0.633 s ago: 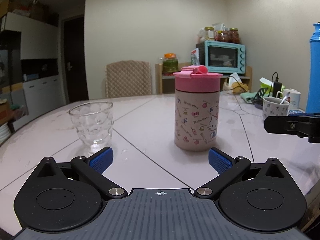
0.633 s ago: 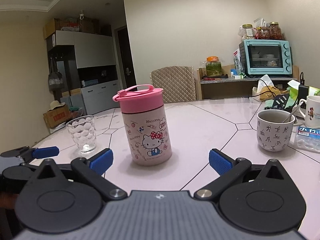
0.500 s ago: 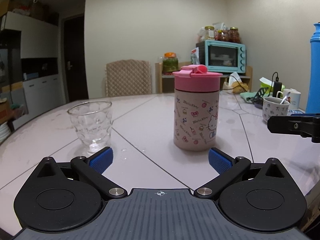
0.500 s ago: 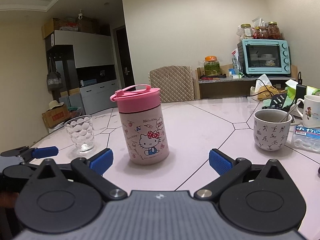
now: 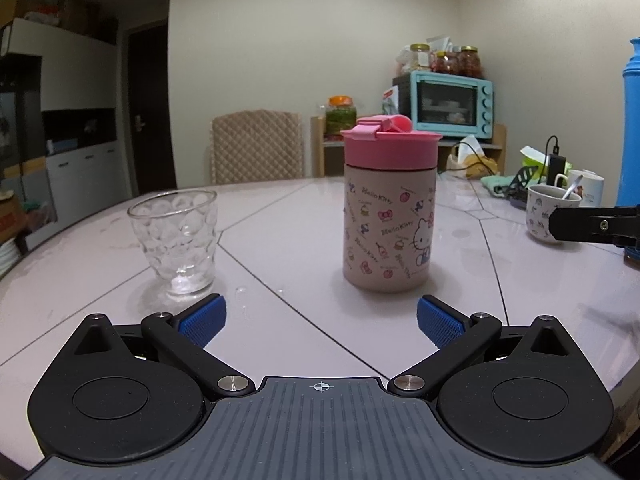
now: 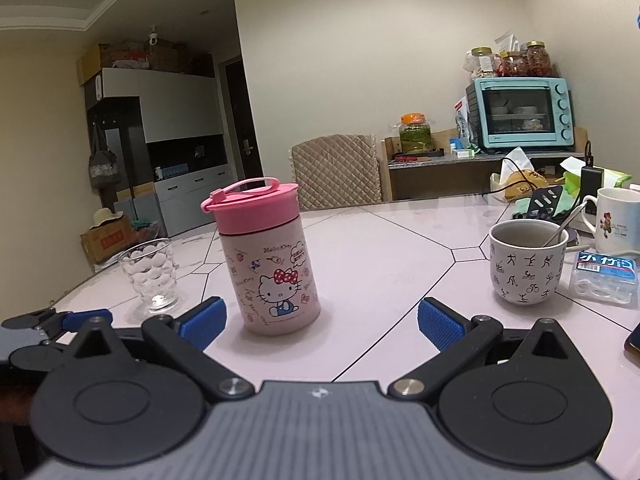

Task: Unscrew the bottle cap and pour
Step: 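Move both tools toward the pink-lidded Hello Kitty bottle, then close the left gripper around the bottle body while the right gripper approaches the pink lid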

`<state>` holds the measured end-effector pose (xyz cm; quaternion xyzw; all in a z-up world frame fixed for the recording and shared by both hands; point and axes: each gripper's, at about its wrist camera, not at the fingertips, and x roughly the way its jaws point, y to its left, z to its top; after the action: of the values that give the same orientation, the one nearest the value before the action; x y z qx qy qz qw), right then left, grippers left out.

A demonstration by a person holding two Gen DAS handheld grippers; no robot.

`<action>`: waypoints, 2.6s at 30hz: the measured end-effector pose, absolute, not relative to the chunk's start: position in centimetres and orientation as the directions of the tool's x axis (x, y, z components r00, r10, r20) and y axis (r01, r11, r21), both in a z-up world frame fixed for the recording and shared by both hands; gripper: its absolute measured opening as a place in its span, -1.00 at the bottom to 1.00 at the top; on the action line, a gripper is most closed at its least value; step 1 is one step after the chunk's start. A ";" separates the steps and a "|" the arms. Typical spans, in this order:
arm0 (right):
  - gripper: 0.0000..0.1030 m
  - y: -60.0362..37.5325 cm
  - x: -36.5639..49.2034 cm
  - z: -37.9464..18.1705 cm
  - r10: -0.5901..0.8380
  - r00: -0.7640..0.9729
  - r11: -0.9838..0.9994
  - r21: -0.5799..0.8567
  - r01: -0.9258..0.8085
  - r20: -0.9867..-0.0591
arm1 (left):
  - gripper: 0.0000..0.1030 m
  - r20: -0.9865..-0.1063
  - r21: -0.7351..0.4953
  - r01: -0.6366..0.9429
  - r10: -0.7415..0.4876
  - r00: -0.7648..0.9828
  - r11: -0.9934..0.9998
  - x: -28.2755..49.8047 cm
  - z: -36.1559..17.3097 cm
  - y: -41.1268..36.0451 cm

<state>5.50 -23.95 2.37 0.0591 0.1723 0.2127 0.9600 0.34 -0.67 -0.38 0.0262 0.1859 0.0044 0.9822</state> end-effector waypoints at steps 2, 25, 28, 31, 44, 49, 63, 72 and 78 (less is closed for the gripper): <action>1.00 -23.7 5.5 2.3 0.427 0.853 0.903 0.186 -0.386 -0.301 | 1.00 -0.360 0.053 -0.001 0.020 0.933 0.999 0.1 -0.4 -0.4; 1.00 -21.5 6.0 2.7 0.457 0.846 0.887 0.205 -0.413 -0.275 | 1.00 -0.367 0.054 0.008 0.012 0.930 0.999 -0.6 -0.4 1.1; 1.00 -21.4 6.2 2.9 0.458 0.846 0.887 0.203 -0.415 -0.274 | 1.00 -0.367 0.052 0.006 0.013 0.930 0.999 -0.5 -0.4 1.3; 1.00 -21.4 6.3 3.1 0.459 0.845 0.887 0.201 -0.416 -0.274 | 1.00 -0.365 0.047 0.004 0.014 0.931 0.999 -0.4 -0.3 1.3; 1.00 -21.4 6.1 2.2 0.459 0.846 0.886 0.203 -0.416 -0.271 | 1.00 -0.365 0.046 0.012 0.006 0.931 0.999 0.2 -0.2 1.2; 1.00 -21.5 6.4 2.3 0.457 0.849 0.887 0.201 -0.415 -0.266 | 1.00 -0.363 0.047 0.013 0.005 0.932 0.999 0.5 -0.3 1.1; 1.00 -22.1 7.6 2.5 0.496 0.834 0.866 0.214 -0.453 -0.243 | 1.00 -0.374 0.053 0.000 0.019 0.927 0.999 1.9 -0.4 0.8; 1.00 -23.3 8.4 2.9 0.514 0.828 0.853 0.235 -0.466 -0.222 | 1.00 -0.375 0.077 0.019 0.011 0.927 0.997 3.5 -0.1 -0.1; 1.00 -24.2 9.0 3.1 0.526 0.825 0.844 0.249 -0.475 -0.208 | 1.00 -0.385 0.106 0.064 -0.018 0.923 0.992 5.0 0.3 -1.1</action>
<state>8.96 -24.16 3.07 0.0933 0.1353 0.2633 0.9506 5.02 -1.08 0.26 0.0581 0.1955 -0.0209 0.9788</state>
